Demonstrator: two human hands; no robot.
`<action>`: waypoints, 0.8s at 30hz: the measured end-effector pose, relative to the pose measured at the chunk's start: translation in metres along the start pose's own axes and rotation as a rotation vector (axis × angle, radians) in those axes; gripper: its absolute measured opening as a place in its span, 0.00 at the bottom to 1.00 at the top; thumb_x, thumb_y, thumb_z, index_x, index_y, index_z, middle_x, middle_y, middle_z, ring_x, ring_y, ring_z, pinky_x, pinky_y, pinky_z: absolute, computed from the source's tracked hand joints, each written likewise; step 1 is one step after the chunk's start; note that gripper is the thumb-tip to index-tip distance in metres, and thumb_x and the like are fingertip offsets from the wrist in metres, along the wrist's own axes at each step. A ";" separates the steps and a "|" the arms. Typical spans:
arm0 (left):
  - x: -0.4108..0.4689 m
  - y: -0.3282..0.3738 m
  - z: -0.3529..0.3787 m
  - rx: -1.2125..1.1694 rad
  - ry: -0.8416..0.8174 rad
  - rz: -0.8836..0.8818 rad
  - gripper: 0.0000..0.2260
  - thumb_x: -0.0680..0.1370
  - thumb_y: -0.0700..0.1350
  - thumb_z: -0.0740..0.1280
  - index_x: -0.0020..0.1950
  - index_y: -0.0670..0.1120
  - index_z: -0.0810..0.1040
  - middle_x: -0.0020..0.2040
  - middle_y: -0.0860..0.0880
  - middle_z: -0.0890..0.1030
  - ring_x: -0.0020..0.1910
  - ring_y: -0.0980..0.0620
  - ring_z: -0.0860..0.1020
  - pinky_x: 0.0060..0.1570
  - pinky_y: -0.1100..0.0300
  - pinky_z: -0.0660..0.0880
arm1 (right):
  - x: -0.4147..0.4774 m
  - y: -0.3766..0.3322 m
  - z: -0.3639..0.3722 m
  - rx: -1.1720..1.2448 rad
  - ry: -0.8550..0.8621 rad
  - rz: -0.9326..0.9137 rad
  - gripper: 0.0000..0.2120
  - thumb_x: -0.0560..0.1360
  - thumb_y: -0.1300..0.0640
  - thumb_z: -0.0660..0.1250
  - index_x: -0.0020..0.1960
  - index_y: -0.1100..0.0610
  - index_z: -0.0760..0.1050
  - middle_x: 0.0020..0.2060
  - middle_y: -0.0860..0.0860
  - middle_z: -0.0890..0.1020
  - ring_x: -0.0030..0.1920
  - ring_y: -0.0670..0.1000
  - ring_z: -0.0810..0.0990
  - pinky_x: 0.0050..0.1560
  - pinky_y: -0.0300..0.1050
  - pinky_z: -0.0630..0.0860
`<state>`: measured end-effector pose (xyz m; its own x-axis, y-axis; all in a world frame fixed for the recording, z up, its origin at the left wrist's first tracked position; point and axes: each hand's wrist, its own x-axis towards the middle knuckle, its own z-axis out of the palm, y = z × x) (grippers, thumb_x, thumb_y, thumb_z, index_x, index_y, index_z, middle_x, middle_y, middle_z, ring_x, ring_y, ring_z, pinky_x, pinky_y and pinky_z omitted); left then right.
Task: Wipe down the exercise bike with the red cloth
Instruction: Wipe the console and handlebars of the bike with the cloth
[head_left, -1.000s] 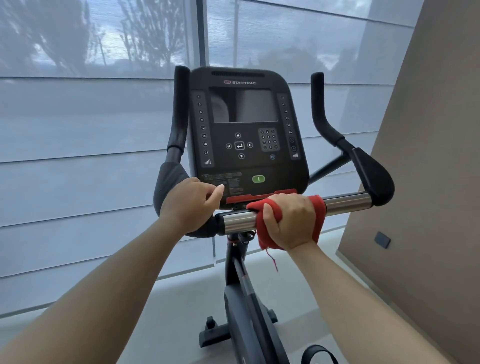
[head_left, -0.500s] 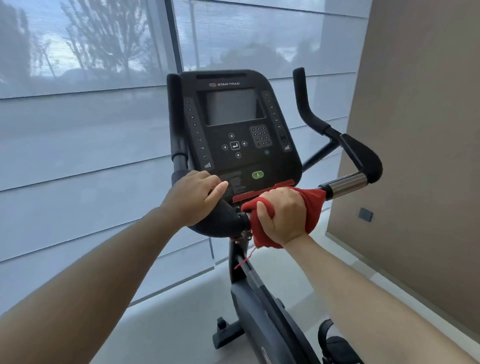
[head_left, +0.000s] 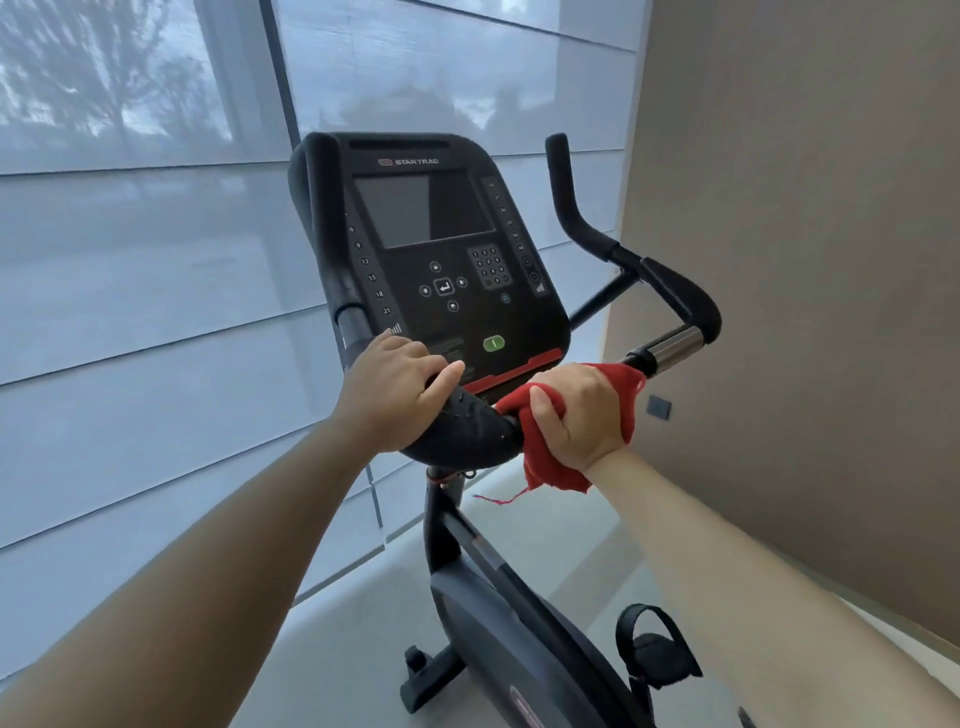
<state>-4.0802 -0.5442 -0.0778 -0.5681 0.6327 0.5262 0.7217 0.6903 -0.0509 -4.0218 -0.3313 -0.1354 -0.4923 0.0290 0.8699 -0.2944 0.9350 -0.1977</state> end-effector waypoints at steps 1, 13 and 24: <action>0.000 -0.001 0.001 -0.004 0.013 -0.002 0.26 0.79 0.58 0.45 0.40 0.49 0.79 0.40 0.51 0.79 0.49 0.50 0.75 0.63 0.57 0.58 | 0.001 0.004 0.000 -0.005 -0.008 0.004 0.23 0.77 0.47 0.51 0.35 0.56 0.79 0.30 0.52 0.80 0.33 0.50 0.77 0.41 0.45 0.77; 0.008 0.000 0.002 -0.038 -0.037 -0.088 0.26 0.82 0.58 0.46 0.39 0.52 0.81 0.41 0.52 0.80 0.50 0.51 0.73 0.53 0.57 0.64 | -0.006 -0.014 0.012 0.074 0.065 -0.032 0.23 0.77 0.46 0.52 0.36 0.55 0.79 0.31 0.51 0.81 0.33 0.49 0.79 0.44 0.41 0.75; 0.017 0.042 0.014 0.055 -0.134 -0.205 0.29 0.80 0.61 0.43 0.38 0.53 0.81 0.43 0.53 0.81 0.52 0.51 0.75 0.71 0.46 0.53 | 0.012 0.065 -0.009 0.044 -0.012 0.051 0.21 0.77 0.48 0.50 0.31 0.54 0.73 0.25 0.47 0.73 0.26 0.45 0.69 0.33 0.35 0.67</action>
<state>-4.0649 -0.4991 -0.0829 -0.7506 0.5158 0.4130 0.5652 0.8249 -0.0030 -4.0400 -0.2666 -0.1336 -0.5170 0.0714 0.8530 -0.3046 0.9159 -0.2613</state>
